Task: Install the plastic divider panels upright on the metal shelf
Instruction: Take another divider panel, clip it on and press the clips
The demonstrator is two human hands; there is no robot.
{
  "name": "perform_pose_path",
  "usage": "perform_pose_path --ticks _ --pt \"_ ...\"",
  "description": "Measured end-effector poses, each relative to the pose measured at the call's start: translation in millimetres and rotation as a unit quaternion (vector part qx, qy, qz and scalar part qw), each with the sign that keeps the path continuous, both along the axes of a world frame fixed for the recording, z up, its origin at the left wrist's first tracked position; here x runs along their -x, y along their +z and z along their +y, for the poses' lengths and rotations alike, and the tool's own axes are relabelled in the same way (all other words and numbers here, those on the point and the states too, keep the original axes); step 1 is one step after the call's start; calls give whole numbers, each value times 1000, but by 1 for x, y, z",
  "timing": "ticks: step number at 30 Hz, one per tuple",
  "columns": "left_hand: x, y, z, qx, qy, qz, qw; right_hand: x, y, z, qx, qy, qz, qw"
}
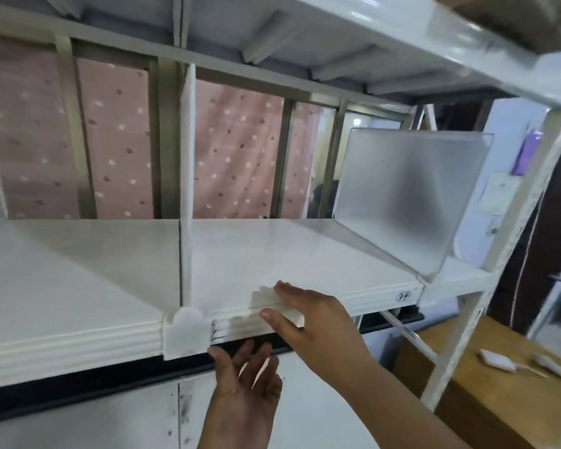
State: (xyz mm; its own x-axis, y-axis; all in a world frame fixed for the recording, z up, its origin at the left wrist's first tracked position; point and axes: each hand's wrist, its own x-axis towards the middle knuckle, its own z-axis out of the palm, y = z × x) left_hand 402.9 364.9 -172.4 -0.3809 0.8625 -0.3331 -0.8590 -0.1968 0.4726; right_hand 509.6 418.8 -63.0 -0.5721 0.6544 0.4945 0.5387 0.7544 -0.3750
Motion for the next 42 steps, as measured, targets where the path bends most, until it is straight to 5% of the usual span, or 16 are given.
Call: perform_pose_path --ticks 10,15,19,29,42 --pt "-120 34 90 -6 -216 87 972 -152 28 73 26 -138 -8 990" --pt "-166 38 140 0 -250 32 968 -220 23 111 -30 -237 -37 970" --pt "-190 39 167 -21 -249 -56 967 -256 25 152 -21 -296 -164 941" --pt "-217 36 205 -66 -196 -114 972 -250 42 225 58 -221 -305 925" --pt "-239 36 229 -145 -166 -135 966 -250 29 240 -5 -216 -254 943"
